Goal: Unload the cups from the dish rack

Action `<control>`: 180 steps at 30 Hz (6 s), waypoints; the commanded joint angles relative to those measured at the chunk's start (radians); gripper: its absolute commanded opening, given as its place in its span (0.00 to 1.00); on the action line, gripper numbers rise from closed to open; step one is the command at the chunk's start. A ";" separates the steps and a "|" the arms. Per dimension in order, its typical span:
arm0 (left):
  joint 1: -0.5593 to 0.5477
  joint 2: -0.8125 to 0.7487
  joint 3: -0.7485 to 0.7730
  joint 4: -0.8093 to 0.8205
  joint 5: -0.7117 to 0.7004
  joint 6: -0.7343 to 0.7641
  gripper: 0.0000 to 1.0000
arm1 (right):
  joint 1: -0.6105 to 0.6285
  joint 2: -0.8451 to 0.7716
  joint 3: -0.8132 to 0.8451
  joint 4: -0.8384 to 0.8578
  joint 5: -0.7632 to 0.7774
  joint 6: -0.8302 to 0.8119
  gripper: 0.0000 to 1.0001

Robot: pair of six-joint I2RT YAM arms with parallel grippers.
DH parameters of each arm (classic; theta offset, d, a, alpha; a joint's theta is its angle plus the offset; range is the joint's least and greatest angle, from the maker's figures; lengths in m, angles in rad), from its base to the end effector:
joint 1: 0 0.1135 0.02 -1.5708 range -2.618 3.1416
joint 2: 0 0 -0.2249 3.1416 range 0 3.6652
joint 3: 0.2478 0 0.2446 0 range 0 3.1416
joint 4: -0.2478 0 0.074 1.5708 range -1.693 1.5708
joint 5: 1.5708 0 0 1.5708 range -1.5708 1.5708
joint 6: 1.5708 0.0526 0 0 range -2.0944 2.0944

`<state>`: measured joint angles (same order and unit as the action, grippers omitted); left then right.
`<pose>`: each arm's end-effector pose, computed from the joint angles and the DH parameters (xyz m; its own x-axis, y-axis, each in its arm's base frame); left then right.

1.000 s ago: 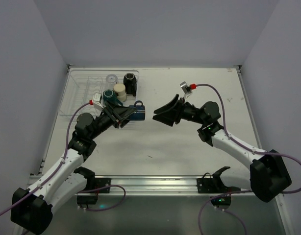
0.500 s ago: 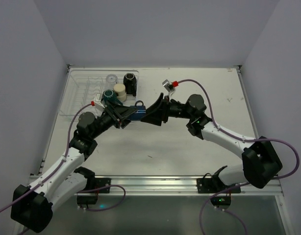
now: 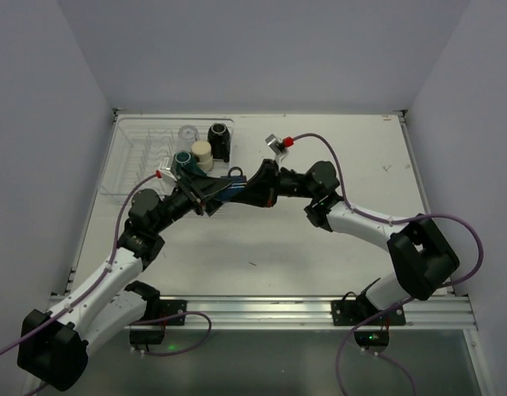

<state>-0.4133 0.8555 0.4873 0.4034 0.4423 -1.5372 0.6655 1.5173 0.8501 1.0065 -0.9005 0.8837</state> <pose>0.2078 -0.1157 0.2582 -0.7532 -0.6560 -0.0486 0.0576 0.0079 -0.9983 0.2357 0.2374 0.2740 -0.5799 0.1554 -0.7998 -0.8144 -0.1383 0.5636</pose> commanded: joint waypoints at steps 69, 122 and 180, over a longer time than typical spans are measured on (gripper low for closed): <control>0.027 0.274 0.632 -0.933 -0.599 0.901 1.00 | -0.573 0.158 0.262 -1.649 1.184 -0.420 0.11; 0.185 0.982 1.091 -1.117 -0.795 1.034 0.99 | -0.238 -0.474 0.228 -1.832 1.172 -0.356 0.67; 0.208 0.539 0.934 -0.967 -0.272 1.028 0.00 | -0.049 -0.367 0.198 -1.524 0.866 -0.275 0.68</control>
<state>-0.2096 1.4872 1.4742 -0.7078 -0.0521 -0.5117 0.6144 1.2045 1.0557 -0.6540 0.1017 0.5892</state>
